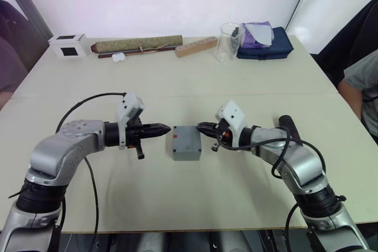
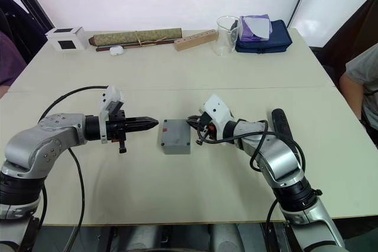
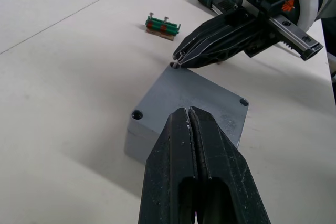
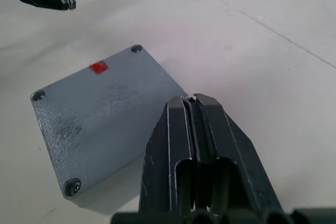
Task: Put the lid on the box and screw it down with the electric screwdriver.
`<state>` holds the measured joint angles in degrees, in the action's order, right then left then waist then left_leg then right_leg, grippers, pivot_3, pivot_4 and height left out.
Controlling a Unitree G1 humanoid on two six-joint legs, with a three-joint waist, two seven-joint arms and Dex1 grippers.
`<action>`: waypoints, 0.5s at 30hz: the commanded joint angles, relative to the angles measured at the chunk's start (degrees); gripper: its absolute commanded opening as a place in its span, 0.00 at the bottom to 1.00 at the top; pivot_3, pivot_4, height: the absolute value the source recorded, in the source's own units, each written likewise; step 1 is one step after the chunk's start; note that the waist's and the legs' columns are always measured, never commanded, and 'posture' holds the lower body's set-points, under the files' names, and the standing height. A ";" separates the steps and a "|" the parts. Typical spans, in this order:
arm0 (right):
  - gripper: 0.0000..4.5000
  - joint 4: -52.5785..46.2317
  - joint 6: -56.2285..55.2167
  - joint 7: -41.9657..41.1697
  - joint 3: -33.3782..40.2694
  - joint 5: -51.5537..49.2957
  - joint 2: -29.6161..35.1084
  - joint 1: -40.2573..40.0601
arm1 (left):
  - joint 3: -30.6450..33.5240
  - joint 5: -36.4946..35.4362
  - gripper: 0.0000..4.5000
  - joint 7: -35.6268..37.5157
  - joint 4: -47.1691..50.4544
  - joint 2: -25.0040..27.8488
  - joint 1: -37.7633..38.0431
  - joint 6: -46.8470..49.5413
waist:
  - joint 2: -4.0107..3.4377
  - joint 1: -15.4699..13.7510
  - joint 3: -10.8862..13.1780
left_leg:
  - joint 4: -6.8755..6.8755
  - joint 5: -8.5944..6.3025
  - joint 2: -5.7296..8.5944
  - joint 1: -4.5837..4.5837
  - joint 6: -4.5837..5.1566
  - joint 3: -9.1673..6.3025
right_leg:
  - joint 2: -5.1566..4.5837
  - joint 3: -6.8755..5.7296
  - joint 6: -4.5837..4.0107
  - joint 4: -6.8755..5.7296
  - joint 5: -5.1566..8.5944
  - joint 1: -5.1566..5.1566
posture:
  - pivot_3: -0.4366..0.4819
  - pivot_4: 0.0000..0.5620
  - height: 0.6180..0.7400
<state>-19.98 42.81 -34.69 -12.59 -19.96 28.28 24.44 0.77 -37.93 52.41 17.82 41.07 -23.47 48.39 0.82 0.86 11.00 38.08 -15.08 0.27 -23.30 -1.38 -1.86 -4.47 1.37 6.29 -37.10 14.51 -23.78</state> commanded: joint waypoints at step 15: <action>0.75 -1.94 -0.77 -1.50 2.22 0.27 1.17 0.18 | 0.33 0.03 0.00 1.17 0.17 0.06 -1.62 -1.29 | 0.00 -0.04 0.00 | 0.00 0.00 0.00 0.00 0.00 0.00 | 0.00 0.00 0.00 0.00 0.00 0.00 | 0.48 0.27 1.00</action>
<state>-19.72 42.20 -35.81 -12.50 -19.28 28.78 24.44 0.59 -37.48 52.99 17.33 41.06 -23.89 48.08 0.82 0.81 11.00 38.08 -15.08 0.27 -23.31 -1.38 -1.86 -4.47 1.37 6.29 -37.10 14.51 -23.78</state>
